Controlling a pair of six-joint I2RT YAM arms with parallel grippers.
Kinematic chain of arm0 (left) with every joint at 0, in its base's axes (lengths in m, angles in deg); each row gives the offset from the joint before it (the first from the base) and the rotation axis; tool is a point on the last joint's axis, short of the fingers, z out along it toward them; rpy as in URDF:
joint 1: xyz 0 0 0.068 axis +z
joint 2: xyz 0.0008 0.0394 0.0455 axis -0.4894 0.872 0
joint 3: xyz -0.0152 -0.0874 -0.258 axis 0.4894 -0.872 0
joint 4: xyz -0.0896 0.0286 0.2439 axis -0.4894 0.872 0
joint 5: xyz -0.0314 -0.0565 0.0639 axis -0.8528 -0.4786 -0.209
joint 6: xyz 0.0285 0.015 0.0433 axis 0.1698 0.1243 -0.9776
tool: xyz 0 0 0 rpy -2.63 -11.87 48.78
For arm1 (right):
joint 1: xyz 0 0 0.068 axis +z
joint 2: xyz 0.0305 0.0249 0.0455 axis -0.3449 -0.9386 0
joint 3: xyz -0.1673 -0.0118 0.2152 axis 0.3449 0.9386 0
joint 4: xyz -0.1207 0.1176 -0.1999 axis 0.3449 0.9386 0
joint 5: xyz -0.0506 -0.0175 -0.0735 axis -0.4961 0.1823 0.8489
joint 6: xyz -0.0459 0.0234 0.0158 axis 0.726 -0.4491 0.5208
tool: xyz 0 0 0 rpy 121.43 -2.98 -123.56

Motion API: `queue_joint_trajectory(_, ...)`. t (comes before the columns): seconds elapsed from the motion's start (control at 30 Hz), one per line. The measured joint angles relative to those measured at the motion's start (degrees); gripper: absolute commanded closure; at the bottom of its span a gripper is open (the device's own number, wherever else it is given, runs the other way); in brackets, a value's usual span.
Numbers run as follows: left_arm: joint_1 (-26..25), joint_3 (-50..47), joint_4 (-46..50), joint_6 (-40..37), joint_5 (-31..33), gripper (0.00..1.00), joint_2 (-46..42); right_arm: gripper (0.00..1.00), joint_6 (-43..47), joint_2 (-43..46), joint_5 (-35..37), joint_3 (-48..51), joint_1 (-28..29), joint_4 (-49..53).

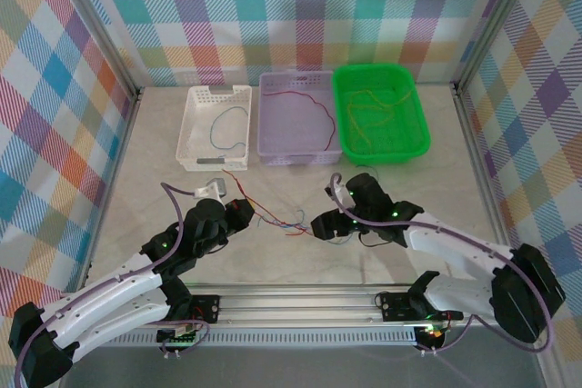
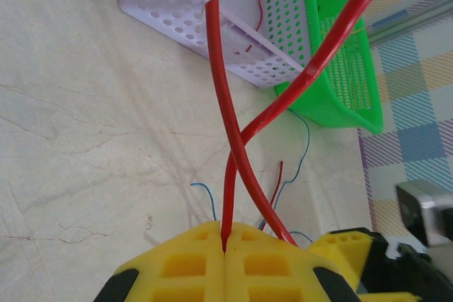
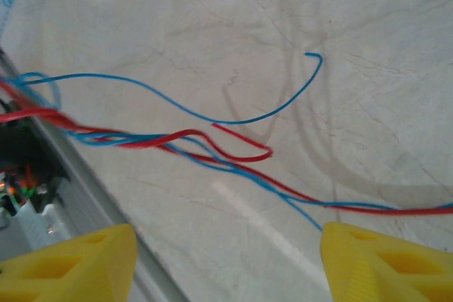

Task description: Untangle the cables

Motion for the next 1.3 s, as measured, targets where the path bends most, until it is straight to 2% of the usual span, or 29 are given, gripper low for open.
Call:
queue_joint_trajectory(0.3,0.02,-0.02,0.04,0.0,0.0,1.0,-0.31,0.48,2.91,-9.84,2.75,1.22,0.7,-7.96)
queue_joint_trajectory(0.4,0.24,-0.02,0.04,0.0,0.02,1.0,-0.55,0.5,3.23,-11.32,2.71,1.33,0.7,-9.75)
queue_joint_trajectory(0.5,0.28,-0.11,0.04,0.0,0.02,1.0,-0.81,0.55,3.43,-11.67,2.38,2.1,0.83,-11.28)
queue_joint_trajectory(0.87,0.66,-0.24,0.07,0.0,0.02,1.0,-0.79,0.51,1.6,-13.79,-2.21,5.77,1.07,-16.22)
queue_joint_trajectory(1.1,0.66,-0.98,0.04,0.0,0.0,1.0,-0.85,0.69,0.31,-12.0,-3.17,6.99,1.07,-16.9)
queue_joint_trajectory(1.3,0.68,-1.09,0.09,0.0,0.02,1.0,-1.27,0.73,-0.02,-11.13,-2.36,7.41,1.07,-16.92)
